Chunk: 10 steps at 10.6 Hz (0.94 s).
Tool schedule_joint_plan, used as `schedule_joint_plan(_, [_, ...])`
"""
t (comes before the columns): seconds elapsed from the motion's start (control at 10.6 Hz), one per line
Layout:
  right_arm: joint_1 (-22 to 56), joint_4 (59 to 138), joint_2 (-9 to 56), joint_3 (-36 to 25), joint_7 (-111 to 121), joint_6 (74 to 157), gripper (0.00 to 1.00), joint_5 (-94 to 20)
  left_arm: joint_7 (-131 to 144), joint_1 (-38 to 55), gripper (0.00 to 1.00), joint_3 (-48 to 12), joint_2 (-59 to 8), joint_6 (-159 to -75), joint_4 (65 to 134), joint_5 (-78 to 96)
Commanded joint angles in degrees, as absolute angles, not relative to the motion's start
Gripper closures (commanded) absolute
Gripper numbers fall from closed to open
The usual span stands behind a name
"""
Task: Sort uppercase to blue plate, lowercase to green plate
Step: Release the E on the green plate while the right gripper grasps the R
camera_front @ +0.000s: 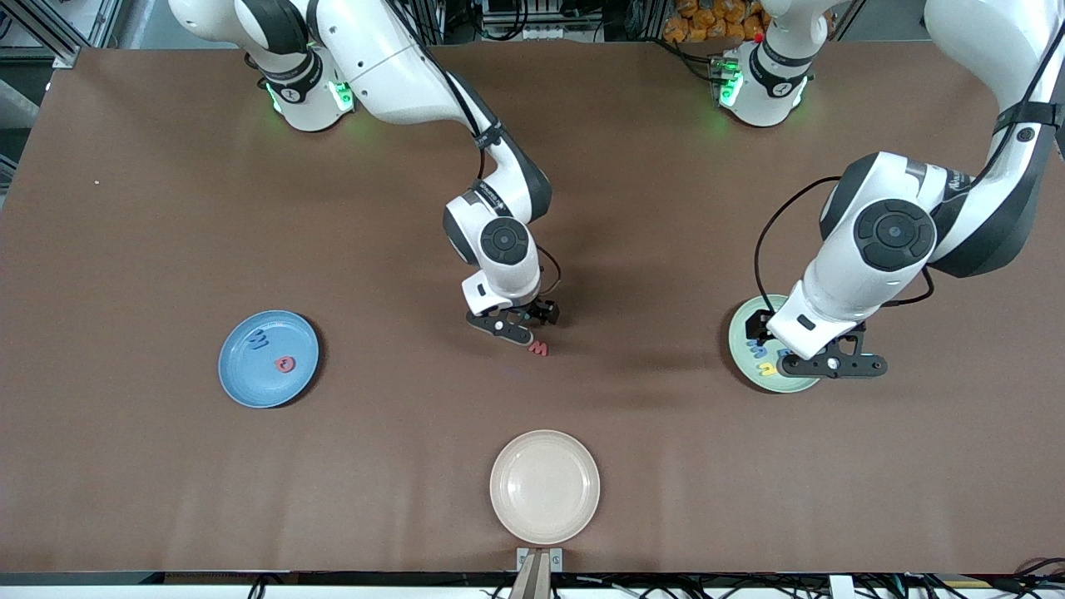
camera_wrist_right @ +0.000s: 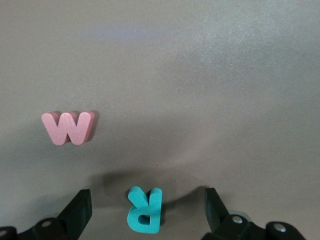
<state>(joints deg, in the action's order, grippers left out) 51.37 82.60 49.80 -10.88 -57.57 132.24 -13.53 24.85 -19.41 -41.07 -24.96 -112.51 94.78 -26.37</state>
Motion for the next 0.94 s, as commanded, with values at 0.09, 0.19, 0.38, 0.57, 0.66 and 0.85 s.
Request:
schedule_joint_plan(0.09, [52.38, 81.12, 50.71, -11.34, -54.41, 132.10, 1.00, -13.71, 19.61, -19.78, 0.00, -41.40, -23.82, -108.91, 91.86, -23.39])
schedule_joint_plan(0.19, [52.47, 81.12, 50.63, -11.34, -53.27, 132.10, 1.00, -13.80, 17.86, -19.78, 0.00, -41.31, -23.91, -107.94, 90.11, -21.55])
schedule_joint_plan(0.38, [52.47, 81.12, 50.45, -11.34, -52.39, 132.10, 1.00, -13.97, 17.31, -19.78, 0.00, -41.31, -23.99, -107.75, 89.83, -20.83])
schedule_joint_plan(0.57, [52.56, 81.12, 50.36, -11.34, -52.21, 132.10, 1.00, -13.89, 17.31, -19.69, 0.00, -41.31, -24.08, -107.75, 89.82, -20.83])
schedule_joint_plan(0.66, [52.56, 81.12, 50.19, -11.34, -52.12, 132.01, 1.00, -13.89, 17.40, -19.25, 0.00, -41.22, -24.17, -107.75, 89.82, -20.83])
schedule_joint_plan(0.85, [52.04, 81.12, 49.40, -11.51, -50.37, 131.84, 1.00, -13.89, 17.49, -18.64, 0.00, -41.22, -24.43, -107.75, 89.91, -21.00])
